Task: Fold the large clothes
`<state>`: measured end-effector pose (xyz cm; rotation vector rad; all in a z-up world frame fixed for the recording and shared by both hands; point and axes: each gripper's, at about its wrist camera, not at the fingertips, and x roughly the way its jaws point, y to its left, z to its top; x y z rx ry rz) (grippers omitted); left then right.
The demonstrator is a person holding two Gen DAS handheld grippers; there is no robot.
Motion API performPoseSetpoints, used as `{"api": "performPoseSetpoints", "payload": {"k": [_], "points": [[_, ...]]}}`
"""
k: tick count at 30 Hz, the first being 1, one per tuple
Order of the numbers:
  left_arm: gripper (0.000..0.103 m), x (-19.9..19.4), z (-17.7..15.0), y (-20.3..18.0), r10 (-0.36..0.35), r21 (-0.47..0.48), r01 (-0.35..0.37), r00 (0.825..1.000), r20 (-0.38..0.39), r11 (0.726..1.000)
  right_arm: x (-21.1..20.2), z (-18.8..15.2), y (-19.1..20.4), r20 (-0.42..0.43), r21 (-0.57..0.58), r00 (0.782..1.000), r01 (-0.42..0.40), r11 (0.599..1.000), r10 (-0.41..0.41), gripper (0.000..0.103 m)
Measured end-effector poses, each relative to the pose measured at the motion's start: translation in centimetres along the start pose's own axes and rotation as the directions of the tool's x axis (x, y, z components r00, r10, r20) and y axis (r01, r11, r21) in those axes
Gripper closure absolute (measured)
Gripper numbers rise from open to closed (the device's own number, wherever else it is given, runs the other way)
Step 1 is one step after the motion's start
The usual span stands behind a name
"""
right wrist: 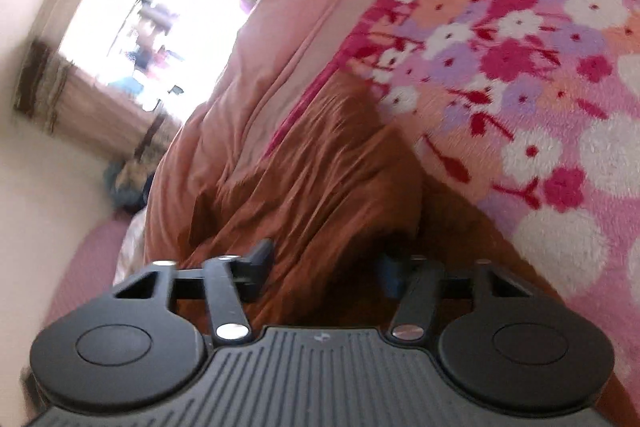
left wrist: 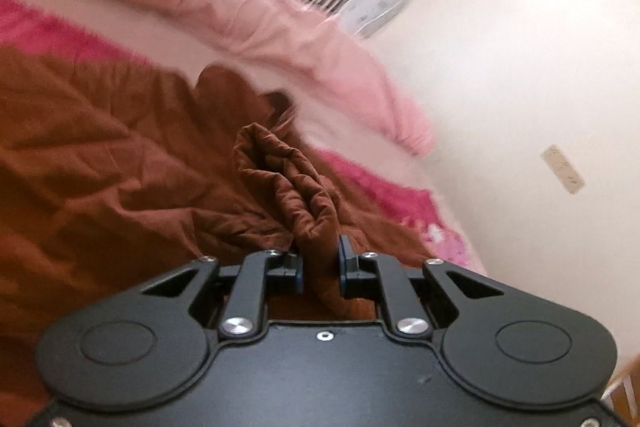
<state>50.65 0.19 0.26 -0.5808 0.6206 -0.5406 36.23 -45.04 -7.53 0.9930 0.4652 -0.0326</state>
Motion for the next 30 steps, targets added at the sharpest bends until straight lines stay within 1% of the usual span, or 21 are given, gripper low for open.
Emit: {"api": "performPoseSetpoints", "payload": {"k": [1, 2, 4, 6, 7, 8, 9, 11, 12, 13, 14, 15, 16, 18, 19, 20, 21, 22, 24, 27, 30], "points": [[0.090, -1.0, -0.4, -0.1, -0.002, 0.010, 0.002, 1.000, 0.005, 1.000, 0.0, 0.2, 0.0, 0.003, 0.002, 1.000, -0.005, 1.000, 0.005, 0.086], [0.090, -1.2, -0.8, 0.1, 0.008, 0.023, -0.008, 1.000, -0.014, 1.000, 0.0, 0.4, -0.3, 0.003, 0.003, 1.000, -0.007, 1.000, 0.007, 0.090], [0.088, -0.2, -1.8, 0.8, 0.061, 0.046, -0.058, 0.996, -0.067, 0.997, -0.2, 0.4, -0.7, 0.014, -0.005, 1.000, -0.021, 1.000, 0.021, 0.094], [0.088, 1.8, -3.1, 2.3, 0.134, 0.044, -0.129, 0.983, -0.128, 0.991, -0.2, 0.1, -1.0, 0.018, -0.028, 1.000, 0.026, 0.999, -0.026, 0.094], [0.086, 2.8, -3.6, 3.0, 0.157, 0.043, -0.153, 0.976, -0.154, 0.987, 0.1, -0.2, -1.3, 0.014, -0.034, 0.999, 0.046, 0.998, -0.046, 0.094], [0.082, 3.5, -4.1, 3.6, 0.167, 0.049, -0.161, 0.971, -0.170, 0.986, 0.2, -0.3, -1.5, 0.007, -0.034, 0.998, 0.065, 0.997, -0.065, 0.093], [0.080, 3.7, -4.4, 3.9, 0.168, 0.062, -0.160, 0.974, -0.151, 0.985, 0.4, -0.5, -1.8, -0.002, -0.037, 0.996, 0.085, 0.996, -0.085, 0.093], [0.078, 3.4, -4.2, 3.9, 0.159, 0.068, -0.150, 0.976, -0.151, 0.986, 0.2, -0.8, -1.9, 0.009, -0.066, 0.996, 0.084, 0.994, -0.084, 0.091], [0.071, 3.1, -4.0, 3.7, 0.161, 0.071, -0.151, 0.975, -0.156, 0.986, -0.1, -0.9, -1.8, 0.013, -0.080, 0.996, 0.093, 0.992, -0.093, 0.090], [0.059, 2.5, -3.7, 3.5, 0.171, 0.080, -0.160, 0.973, -0.158, 0.984, -0.4, -0.9, -1.5, 0.018, -0.092, 0.995, 0.103, 0.990, -0.102, 0.087], [0.055, 1.9, -3.4, 3.1, 0.184, 0.097, -0.170, 0.971, -0.154, 0.981, -0.8, -0.8, -1.1, 0.022, -0.106, 0.993, 0.118, 0.987, -0.117, 0.081], [0.051, 0.8, -3.1, 2.6, 0.209, 0.122, -0.193, 0.969, -0.134, 0.974, -1.3, -0.7, -0.7, 0.023, -0.117, 0.991, 0.135, 0.984, -0.133, 0.078], [0.049, -0.3, -2.8, 2.3, 0.232, 0.145, -0.215, 0.966, -0.112, 0.966, -1.8, -0.6, -0.2, 0.022, -0.133, 0.988, 0.152, 0.979, -0.151, 0.075], [0.049, -2.6, -2.3, 1.5, 0.257, 0.184, -0.242, 0.964, -0.062, 0.953, -3.0, -0.5, 1.1, 0.016, -0.207, 0.975, 0.221, 0.953, -0.222, 0.073], [0.048, -3.7, -1.9, 1.0, 0.245, 0.196, -0.235, 0.969, -0.030, 0.952, -3.4, -0.5, 1.7, 0.020, -0.251, 0.963, 0.265, 0.931, -0.269, 0.073], [0.048, -4.2, -1.4, 0.7, 0.231, 0.204, -0.225, 0.973, -0.005, 0.953, -4.0, -0.6, 2.3, 0.037, -0.294, 0.944, 0.323, 0.900, -0.327, 0.072], [0.048, -4.8, -1.1, 0.2, 0.220, 0.208, -0.218, 0.975, 0.014, 0.953, -4.6, -0.8, 2.9, 0.074, -0.329, 0.928, 0.369, 0.869, -0.366, 0.072], [0.047, -4.9, -0.8, -0.2, 0.210, 0.212, -0.211, 0.977, 0.027, 0.954, -5.1, -0.9, 3.5, 0.114, -0.356, 0.928, 0.372, 0.857, -0.356, 0.072], [0.047, -3.9, -0.6, -1.4, 0.199, 0.241, -0.199, 0.980, 0.026, 0.950, -5.8, -0.8, 4.5, 0.163, -0.391, 0.943, 0.332, 0.858, -0.290, 0.072], [0.047, -1.8, -1.2, -2.4, 0.196, 0.275, -0.187, 0.981, -0.003, 0.943, -5.1, -0.6, 5.8, 0.185, -0.434, 0.962, 0.262, 0.862, -0.200, 0.072], [0.047, 1.2, -2.1, -1.9, 0.206, 0.279, -0.184, 0.977, -0.050, 0.942, -3.3, -1.0, 6.8, 0.197, -0.503, 0.966, 0.249, 0.828, -0.170, 0.072]]}}
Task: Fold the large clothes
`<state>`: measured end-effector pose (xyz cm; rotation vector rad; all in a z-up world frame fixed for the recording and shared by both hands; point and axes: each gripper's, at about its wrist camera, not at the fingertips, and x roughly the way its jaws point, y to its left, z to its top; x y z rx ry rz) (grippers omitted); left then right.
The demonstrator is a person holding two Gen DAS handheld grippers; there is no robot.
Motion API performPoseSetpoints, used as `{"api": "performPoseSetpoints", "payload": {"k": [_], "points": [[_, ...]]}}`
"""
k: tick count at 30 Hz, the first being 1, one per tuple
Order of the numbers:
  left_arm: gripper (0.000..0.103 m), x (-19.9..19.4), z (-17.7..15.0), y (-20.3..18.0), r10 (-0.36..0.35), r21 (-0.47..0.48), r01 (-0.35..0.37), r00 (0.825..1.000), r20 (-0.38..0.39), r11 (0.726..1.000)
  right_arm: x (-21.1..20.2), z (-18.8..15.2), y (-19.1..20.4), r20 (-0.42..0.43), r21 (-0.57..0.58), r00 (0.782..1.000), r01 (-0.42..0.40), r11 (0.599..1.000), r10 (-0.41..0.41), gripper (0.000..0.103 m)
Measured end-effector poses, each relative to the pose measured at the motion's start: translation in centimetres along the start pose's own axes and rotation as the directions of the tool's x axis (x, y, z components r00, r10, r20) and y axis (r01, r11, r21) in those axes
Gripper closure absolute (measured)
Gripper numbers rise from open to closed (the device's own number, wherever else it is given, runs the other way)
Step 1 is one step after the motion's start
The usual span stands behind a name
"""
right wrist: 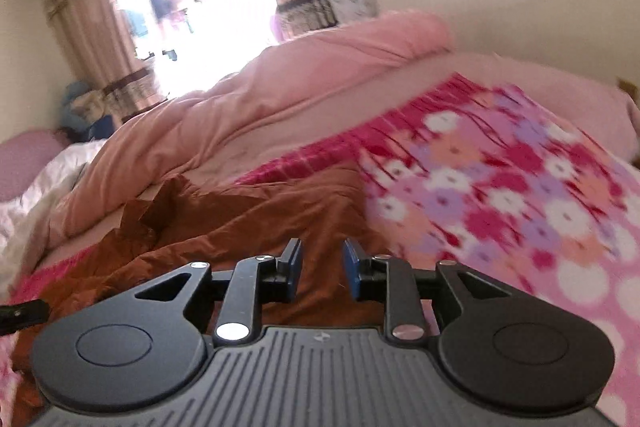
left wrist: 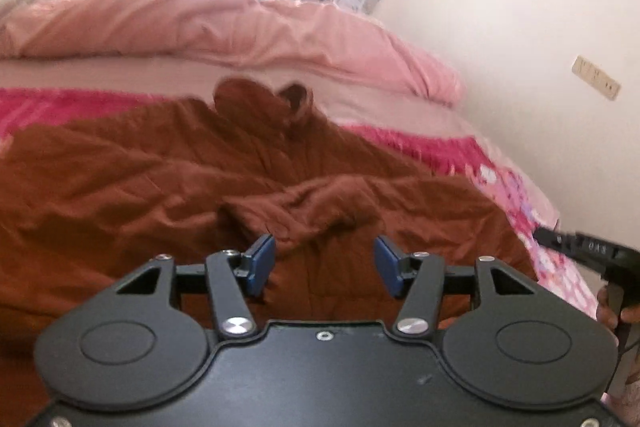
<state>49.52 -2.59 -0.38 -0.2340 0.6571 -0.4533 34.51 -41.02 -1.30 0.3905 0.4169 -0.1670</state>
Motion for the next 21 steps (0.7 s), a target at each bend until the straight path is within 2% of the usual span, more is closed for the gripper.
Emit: {"api": "performPoseSetpoints", "payload": {"k": [2, 4, 6, 7, 8, 11, 18, 21], "points": [[0.047, 1.9, -0.6, 0.2, 0.018, 0.005, -0.018, 0.999, -0.036, 1.000, 1.4, -0.2, 0.5, -0.005, -0.028, 1.000, -0.017, 0.999, 0.017, 0.072], [0.047, 3.2, -1.0, 0.5, 0.045, 0.015, -0.044, 0.997, -0.062, 0.999, 2.8, -0.4, 0.7, -0.031, -0.030, 1.000, -0.003, 1.000, 0.002, 0.072], [0.047, 4.0, -1.3, 1.1, 0.041, 0.007, -0.040, 0.997, -0.068, 0.999, 4.3, -0.9, 0.1, -0.061, -0.016, 0.998, 0.023, 1.000, -0.024, 0.072], [0.047, 4.3, -1.5, 1.4, 0.036, 0.006, -0.036, 0.997, -0.066, 0.999, 4.8, -1.2, -0.1, -0.074, -0.010, 0.997, 0.032, 0.999, -0.033, 0.074], [0.047, 4.4, -1.6, 1.6, 0.032, 0.009, -0.031, 0.998, -0.063, 0.999, 5.3, -1.6, -0.6, -0.087, 0.001, 0.995, 0.040, 0.999, -0.040, 0.080], [0.047, 4.3, -2.0, 1.3, 0.039, 0.034, -0.037, 0.997, -0.059, 0.999, 6.2, -2.5, -1.5, -0.098, 0.020, 0.995, 0.038, 0.999, -0.035, 0.087], [0.046, 4.4, -2.2, 0.7, 0.065, 0.078, -0.061, 0.997, -0.047, 0.995, 6.3, -2.9, -1.5, -0.102, 0.003, 0.994, 0.029, 1.000, -0.028, 0.087], [0.045, 3.4, -1.9, 0.8, 0.066, 0.071, -0.061, 0.996, -0.064, 0.996, 6.3, -2.8, -2.0, -0.096, 0.017, 0.995, -0.021, 1.000, 0.022, 0.076]]}}
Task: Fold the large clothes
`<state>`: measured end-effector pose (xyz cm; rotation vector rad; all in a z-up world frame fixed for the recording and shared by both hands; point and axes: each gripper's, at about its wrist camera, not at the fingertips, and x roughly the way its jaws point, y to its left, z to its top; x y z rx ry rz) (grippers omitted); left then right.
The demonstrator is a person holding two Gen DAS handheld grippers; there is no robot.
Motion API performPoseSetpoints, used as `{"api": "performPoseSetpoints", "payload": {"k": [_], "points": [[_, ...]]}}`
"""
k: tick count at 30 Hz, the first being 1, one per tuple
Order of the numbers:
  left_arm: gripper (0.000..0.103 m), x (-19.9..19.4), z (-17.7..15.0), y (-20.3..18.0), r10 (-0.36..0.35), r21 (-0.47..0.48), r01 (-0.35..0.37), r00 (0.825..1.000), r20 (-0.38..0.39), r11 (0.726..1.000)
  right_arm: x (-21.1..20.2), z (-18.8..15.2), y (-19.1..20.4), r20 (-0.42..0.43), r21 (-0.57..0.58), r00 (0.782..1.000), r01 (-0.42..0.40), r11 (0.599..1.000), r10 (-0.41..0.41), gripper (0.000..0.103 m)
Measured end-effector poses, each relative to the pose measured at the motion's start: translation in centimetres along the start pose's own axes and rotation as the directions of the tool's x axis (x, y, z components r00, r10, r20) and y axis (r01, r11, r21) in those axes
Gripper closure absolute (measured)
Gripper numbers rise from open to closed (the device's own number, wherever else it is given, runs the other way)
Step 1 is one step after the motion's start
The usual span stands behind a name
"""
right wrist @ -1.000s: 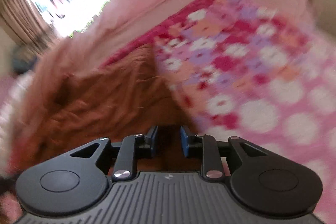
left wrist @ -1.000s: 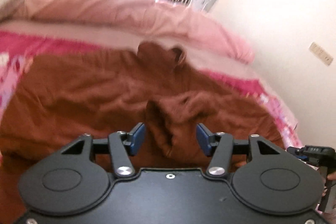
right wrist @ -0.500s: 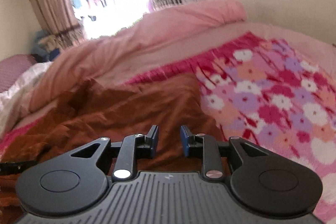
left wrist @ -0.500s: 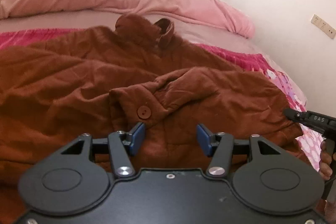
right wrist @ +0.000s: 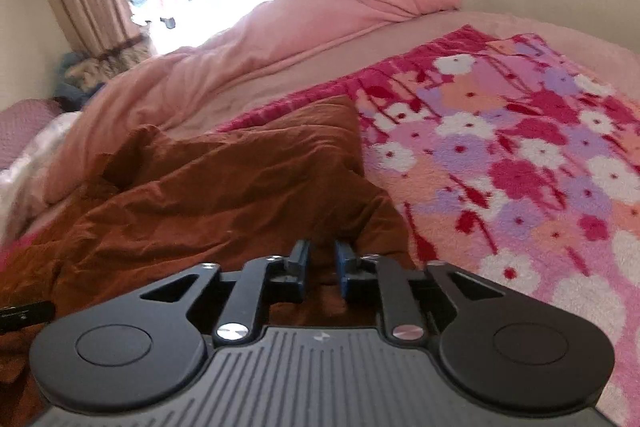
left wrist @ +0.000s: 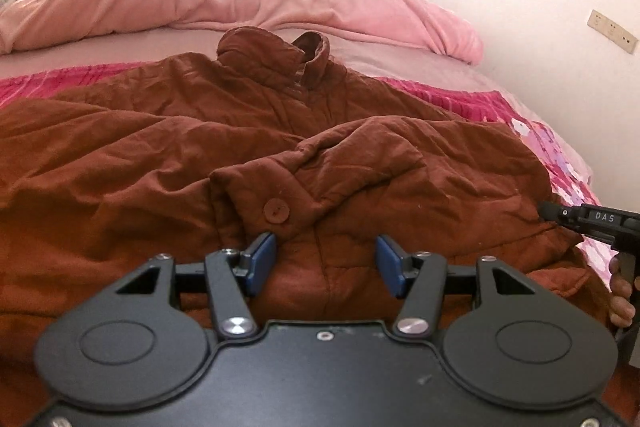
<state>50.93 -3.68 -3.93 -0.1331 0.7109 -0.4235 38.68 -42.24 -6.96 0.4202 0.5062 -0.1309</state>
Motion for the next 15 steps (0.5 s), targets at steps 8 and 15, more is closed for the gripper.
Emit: {"api": "performPoseSetpoints", "payload": {"k": [8, 15], "points": [[0.040, -12.7, -3.9, 2.4, 0.105, 0.035, -0.106, 0.994, 0.041, 0.994, -8.5, -0.4, -1.3, -0.008, 0.013, 0.994, -0.111, 0.994, 0.111, 0.036], [0.038, -24.2, -14.3, 7.2, 0.206, -0.125, -0.197, 0.976, 0.068, 0.972, -16.5, -6.2, -7.7, -0.061, 0.144, 0.978, -0.188, 0.972, 0.198, 0.034]]}}
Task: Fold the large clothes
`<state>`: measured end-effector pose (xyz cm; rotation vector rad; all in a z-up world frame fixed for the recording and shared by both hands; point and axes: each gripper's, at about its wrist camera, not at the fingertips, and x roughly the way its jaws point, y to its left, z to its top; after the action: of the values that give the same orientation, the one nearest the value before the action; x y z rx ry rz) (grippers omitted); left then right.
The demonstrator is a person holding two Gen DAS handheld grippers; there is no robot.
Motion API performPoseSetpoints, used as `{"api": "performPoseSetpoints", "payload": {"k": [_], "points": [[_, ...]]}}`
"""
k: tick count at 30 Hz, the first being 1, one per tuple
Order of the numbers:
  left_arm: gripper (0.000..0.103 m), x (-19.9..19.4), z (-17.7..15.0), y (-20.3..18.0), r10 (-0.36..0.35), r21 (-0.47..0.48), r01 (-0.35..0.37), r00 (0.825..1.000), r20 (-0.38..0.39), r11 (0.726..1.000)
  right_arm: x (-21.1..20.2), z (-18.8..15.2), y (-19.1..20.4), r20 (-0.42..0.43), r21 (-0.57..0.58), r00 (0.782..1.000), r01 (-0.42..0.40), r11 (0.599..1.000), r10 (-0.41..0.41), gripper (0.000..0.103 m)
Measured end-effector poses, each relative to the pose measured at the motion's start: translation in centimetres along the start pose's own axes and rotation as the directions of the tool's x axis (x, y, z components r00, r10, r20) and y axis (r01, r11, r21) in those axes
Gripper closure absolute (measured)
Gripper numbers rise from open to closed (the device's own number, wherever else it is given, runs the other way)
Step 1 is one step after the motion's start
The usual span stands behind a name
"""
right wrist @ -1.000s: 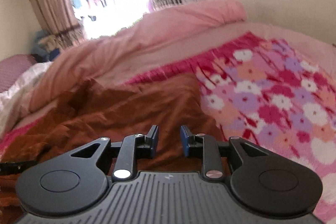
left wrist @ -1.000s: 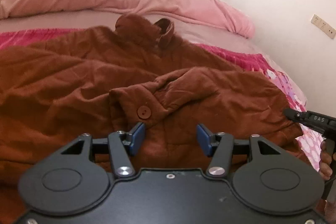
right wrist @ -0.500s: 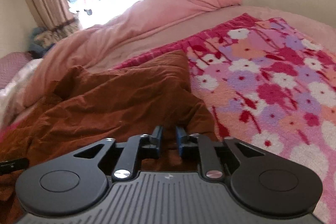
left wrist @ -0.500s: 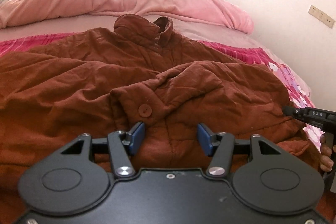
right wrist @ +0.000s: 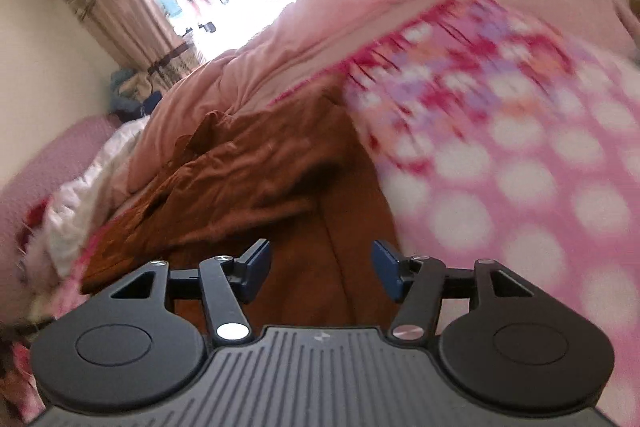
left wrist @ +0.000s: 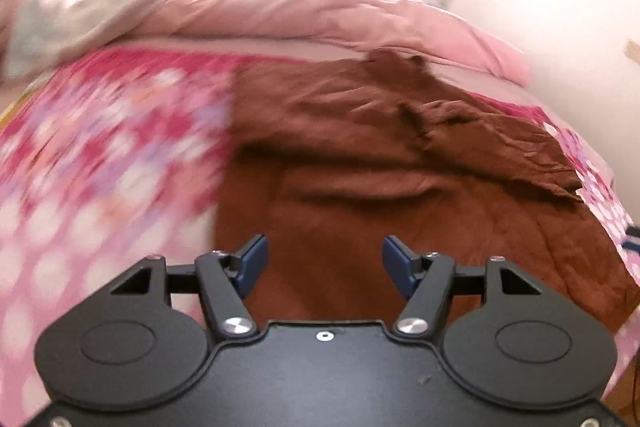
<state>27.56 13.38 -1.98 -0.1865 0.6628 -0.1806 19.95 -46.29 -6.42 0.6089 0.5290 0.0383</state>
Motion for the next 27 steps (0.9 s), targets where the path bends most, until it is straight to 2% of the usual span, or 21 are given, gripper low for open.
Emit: {"api": "performPoseSetpoints", "payload": {"k": [3, 6, 12, 19, 27], "points": [[0.038, -2.6, -3.9, 3.1, 0.012, -0.115, -0.012, 1.000, 0.002, 0.993, -2.9, -2.2, -2.3, 0.008, 0.057, 1.000, -0.003, 0.998, 0.002, 0.034], [0.038, -3.7, -7.0, 5.7, 0.018, -0.241, -0.021, 1.000, -0.015, 0.970, -4.6, -4.1, -4.0, 0.006, 0.109, 1.000, 0.009, 0.994, -0.009, 0.033], [0.037, -4.0, -9.8, 7.8, -0.070, -0.371, 0.066, 0.998, 0.001, 0.926, -5.3, -6.4, -4.6, -0.010, 0.152, 1.000, 0.002, 0.988, 0.000, 0.033], [0.034, -3.4, -10.3, 7.6, -0.173, -0.427, 0.168, 0.984, 0.028, 0.889, -5.0, -7.5, -4.2, -0.013, 0.178, 0.999, -0.046, 0.983, 0.049, 0.033], [0.031, -2.2, -9.6, 6.3, -0.182, -0.410, 0.178, 0.983, 0.031, 0.894, -3.9, -7.7, -2.9, -0.028, 0.154, 0.997, -0.061, 0.986, 0.067, 0.026]]}}
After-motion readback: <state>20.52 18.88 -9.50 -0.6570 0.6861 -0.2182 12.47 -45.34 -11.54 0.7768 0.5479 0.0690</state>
